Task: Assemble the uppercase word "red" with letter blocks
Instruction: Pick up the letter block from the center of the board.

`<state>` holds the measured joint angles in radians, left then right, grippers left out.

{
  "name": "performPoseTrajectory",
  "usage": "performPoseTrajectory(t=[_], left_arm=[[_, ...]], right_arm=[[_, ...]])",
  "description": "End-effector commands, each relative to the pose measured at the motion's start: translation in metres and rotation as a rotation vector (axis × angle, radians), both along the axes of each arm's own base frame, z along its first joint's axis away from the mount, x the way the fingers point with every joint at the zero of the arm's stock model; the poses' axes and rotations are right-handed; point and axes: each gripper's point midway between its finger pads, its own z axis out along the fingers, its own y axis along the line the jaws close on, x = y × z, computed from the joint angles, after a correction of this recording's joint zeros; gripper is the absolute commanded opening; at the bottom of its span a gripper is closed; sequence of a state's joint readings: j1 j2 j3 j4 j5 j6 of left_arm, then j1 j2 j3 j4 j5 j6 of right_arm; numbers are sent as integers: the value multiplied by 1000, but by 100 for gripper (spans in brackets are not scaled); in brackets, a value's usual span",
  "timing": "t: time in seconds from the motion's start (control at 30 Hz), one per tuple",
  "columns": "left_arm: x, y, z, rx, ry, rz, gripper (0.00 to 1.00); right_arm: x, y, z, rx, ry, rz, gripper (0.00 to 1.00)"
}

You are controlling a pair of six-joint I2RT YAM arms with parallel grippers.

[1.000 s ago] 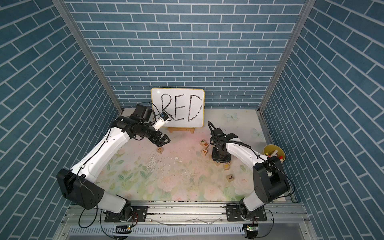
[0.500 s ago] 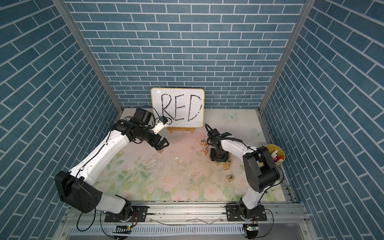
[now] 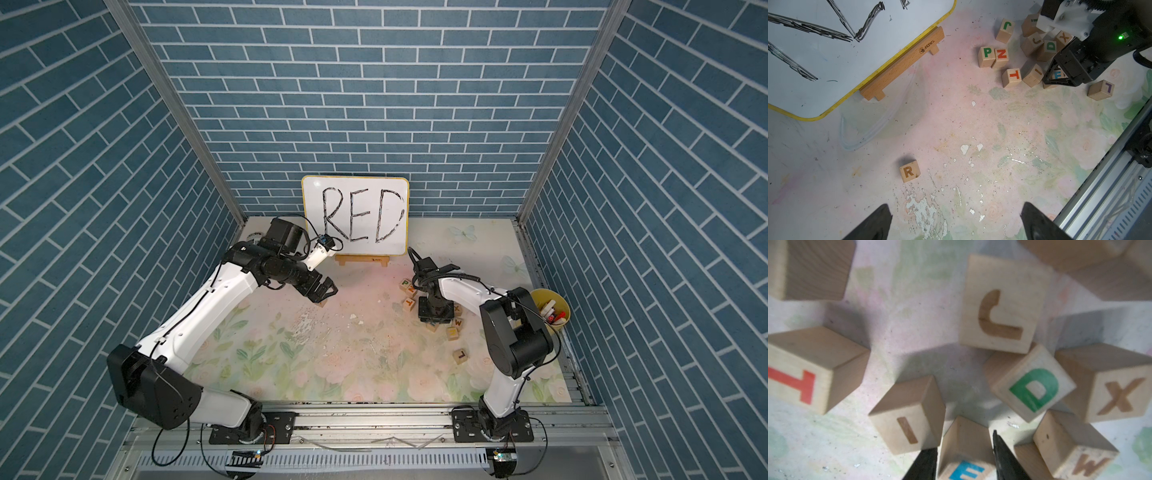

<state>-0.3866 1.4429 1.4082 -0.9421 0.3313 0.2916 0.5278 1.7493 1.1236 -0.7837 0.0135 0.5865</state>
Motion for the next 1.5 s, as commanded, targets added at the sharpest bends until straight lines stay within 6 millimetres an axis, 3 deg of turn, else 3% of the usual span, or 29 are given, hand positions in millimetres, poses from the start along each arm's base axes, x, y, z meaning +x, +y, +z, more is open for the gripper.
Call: performPoseTrajectory(t=[0.0, 0.47, 0.97, 1.13, 1.47], left_arm=[[-3, -2, 2, -15, -6, 1, 99], [-11, -1, 5, -10, -14, -30, 99], [-12, 11, 7, 31, -42, 4, 99], [-3, 23, 4, 84, -58, 87, 99], [7, 50, -1, 196, -102, 201, 99]], right_arm=[[-7, -4, 4, -15, 9, -47, 47], [-17, -15, 0, -91, -19, -151, 46], [-15, -9, -6, -97, -7, -113, 27], [-15, -8, -5, -93, -7, -106, 21], [-17, 9, 27, -67, -58, -44, 19]])
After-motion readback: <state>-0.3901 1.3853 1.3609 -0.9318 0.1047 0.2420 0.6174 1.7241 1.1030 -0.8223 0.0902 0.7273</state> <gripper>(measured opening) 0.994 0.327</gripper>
